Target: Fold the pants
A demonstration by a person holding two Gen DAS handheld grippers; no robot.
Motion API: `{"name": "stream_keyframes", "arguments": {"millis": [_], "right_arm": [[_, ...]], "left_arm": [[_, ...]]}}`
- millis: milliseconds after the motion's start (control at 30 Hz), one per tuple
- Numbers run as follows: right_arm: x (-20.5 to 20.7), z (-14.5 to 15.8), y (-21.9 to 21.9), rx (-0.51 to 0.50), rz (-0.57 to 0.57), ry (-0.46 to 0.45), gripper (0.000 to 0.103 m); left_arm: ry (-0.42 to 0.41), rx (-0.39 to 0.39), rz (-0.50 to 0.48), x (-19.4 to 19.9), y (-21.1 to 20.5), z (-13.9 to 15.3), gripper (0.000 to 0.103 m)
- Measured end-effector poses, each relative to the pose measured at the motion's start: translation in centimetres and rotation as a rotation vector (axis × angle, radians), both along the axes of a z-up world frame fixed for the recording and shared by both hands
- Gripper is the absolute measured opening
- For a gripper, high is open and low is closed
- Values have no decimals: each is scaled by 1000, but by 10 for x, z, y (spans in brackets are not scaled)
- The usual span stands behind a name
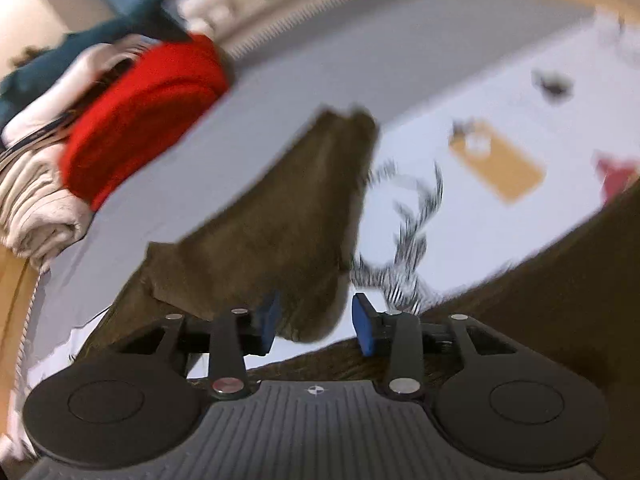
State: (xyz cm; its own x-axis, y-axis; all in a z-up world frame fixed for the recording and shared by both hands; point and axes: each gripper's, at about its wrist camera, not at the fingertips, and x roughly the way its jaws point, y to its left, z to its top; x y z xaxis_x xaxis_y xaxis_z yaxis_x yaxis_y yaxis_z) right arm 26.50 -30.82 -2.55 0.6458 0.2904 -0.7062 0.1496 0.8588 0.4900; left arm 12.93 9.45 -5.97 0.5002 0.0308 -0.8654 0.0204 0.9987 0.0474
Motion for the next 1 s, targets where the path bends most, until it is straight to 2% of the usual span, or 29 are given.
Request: {"name": "stream_keyframes", "arguments": {"millis": [100,200,300,467,700,800,867,933,1000], "right_arm": [[24,-32,-7,115,-70,107,55],[40,-59,-16,276,-140,168,55],[54,-80,-19,411,-151,192,55],[73,-91,-21,569,-168,160,58],[96,-100,-35,713,-271,88,57],[104,-98,-50,756,-332,37,54],[109,-96,-58,771,-349,9,48],[116,-95,-61,770,-331,4,31],[123,-93,-61,746,-293,11,30]], "left_arm": [[2,-1,5,3,0,-2,22],[6,-2,13,7,0,-4,22],[3,-5,19,11,0,-5,22],[-39,-37,13,19,-5,-1,22],[-131,-48,-40,28,-24,6,25],[-198,-77,-78,33,-33,11,37],[-227,-86,-117,38,-43,11,38],[-242,-74,-151,44,-57,9,42],[-251,-68,-167,51,-68,6,48]]}}
